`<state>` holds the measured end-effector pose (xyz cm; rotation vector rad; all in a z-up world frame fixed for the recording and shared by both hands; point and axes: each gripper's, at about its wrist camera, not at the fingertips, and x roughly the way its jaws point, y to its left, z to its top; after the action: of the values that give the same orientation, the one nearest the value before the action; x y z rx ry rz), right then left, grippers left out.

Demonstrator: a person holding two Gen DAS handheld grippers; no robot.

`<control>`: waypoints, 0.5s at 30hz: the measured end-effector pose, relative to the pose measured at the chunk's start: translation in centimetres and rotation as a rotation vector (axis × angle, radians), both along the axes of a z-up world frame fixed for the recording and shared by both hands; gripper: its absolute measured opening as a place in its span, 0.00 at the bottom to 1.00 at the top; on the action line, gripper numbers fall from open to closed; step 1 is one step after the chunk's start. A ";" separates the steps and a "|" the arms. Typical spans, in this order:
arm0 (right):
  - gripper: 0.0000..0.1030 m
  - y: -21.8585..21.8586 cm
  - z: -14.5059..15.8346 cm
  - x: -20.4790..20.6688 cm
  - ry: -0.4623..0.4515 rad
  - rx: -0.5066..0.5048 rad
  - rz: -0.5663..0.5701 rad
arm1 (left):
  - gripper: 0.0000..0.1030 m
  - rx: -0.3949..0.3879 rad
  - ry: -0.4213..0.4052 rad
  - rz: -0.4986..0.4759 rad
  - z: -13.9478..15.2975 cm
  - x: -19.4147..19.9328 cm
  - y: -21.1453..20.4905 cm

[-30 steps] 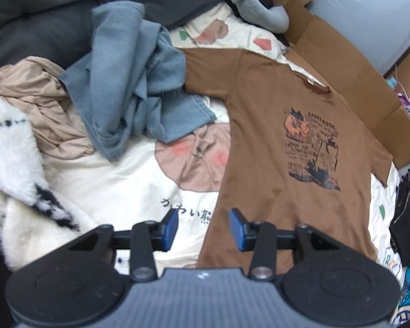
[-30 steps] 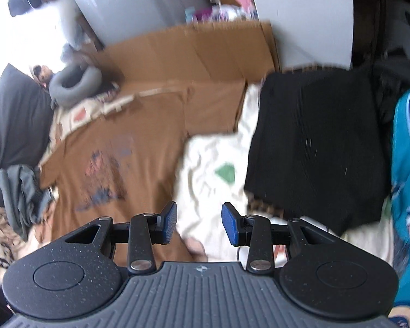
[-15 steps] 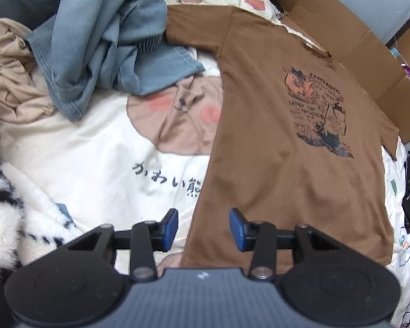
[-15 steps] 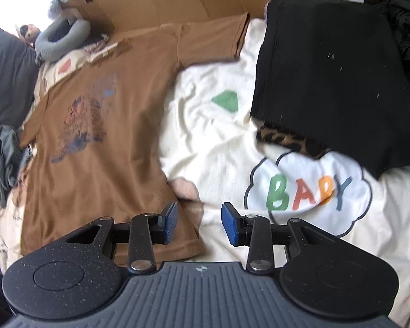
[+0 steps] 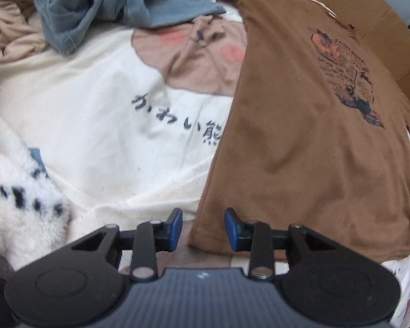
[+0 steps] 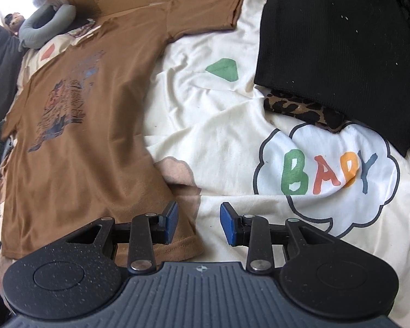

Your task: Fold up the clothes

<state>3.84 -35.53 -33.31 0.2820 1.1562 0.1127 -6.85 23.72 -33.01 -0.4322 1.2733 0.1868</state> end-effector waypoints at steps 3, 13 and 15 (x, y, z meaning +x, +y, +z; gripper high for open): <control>0.40 0.2 -0.5 0.3 0.009 -0.001 -0.007 | 0.33 -0.001 0.001 0.020 -0.5 -0.4 0.2; 0.40 0.9 -1.3 0.4 0.032 -0.018 0.006 | 0.18 0.017 -0.023 0.045 -0.6 -1.0 0.3; 0.40 1.0 -1.5 0.4 0.038 -0.023 0.004 | 0.18 0.031 -0.015 0.019 -0.9 -0.9 -0.2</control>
<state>4.27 -34.55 -34.86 0.2623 1.1949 0.0982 -7.80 23.57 -33.93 -0.4185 1.2508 0.2182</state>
